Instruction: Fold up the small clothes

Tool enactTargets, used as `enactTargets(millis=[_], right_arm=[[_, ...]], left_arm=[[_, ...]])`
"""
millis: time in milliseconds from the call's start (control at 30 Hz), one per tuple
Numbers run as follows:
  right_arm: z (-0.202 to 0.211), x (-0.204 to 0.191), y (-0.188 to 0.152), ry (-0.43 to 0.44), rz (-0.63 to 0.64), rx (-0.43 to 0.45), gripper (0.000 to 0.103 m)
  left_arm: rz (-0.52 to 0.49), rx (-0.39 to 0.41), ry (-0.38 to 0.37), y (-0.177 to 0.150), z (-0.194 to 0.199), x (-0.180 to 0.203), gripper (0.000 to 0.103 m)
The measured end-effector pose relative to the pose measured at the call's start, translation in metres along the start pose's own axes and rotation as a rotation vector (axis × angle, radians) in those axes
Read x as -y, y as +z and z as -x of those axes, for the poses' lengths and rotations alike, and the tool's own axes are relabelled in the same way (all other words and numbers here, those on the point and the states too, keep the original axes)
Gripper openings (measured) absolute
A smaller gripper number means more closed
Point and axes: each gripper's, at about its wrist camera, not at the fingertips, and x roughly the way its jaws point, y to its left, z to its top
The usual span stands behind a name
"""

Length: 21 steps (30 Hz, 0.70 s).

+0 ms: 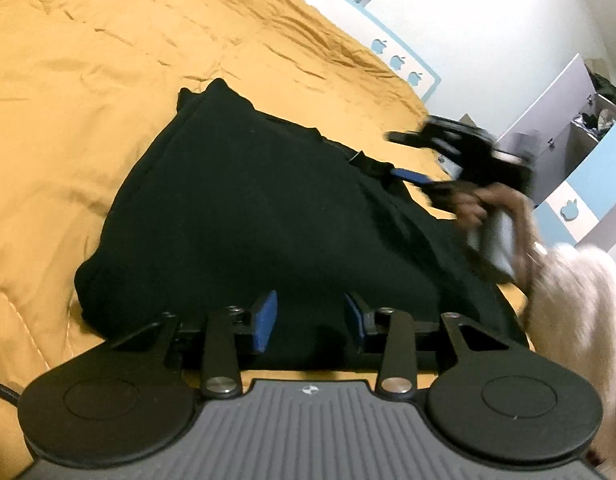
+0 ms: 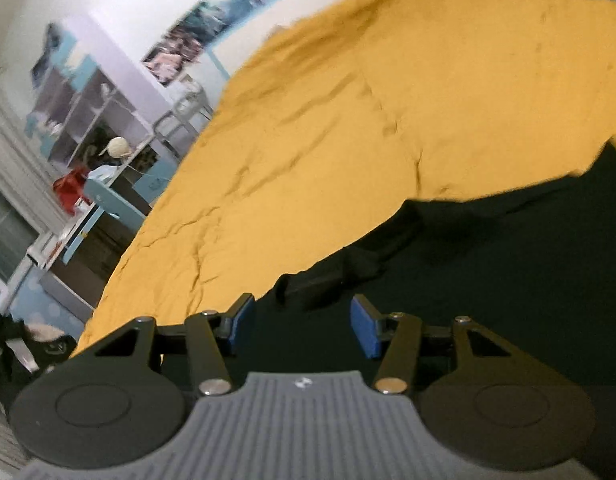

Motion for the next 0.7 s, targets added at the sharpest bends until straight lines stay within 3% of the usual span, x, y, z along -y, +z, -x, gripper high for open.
enactTargets(millis=[167, 267, 467, 567, 700], right_arm=[[-0.044, 0.018, 0.004, -0.106, -0.130, -0.039, 0.054], [-0.041, 0.018, -0.004, -0.099, -0.094, -0.032, 0.054], [0.001, 0.015, -0.031, -0.056, -0.009, -0.055, 0.058], [0.039, 0.015, -0.056, -0.040, -0.006, -0.101, 0.063], [0.083, 0.017, -0.090, -0.021, 0.019, -0.147, 0.066]], left_arm=[[0.010, 0.007, -0.018, -0.001, 0.000, -0.004, 0.046], [0.010, 0.018, -0.034, -0.002, -0.001, -0.008, 0.046], [-0.007, 0.019, -0.019, -0.003, 0.000, -0.004, 0.046], [-0.005, 0.038, -0.034, -0.005, 0.004, -0.005, 0.046], [0.008, 0.032, 0.006, -0.003, 0.016, 0.000, 0.046]])
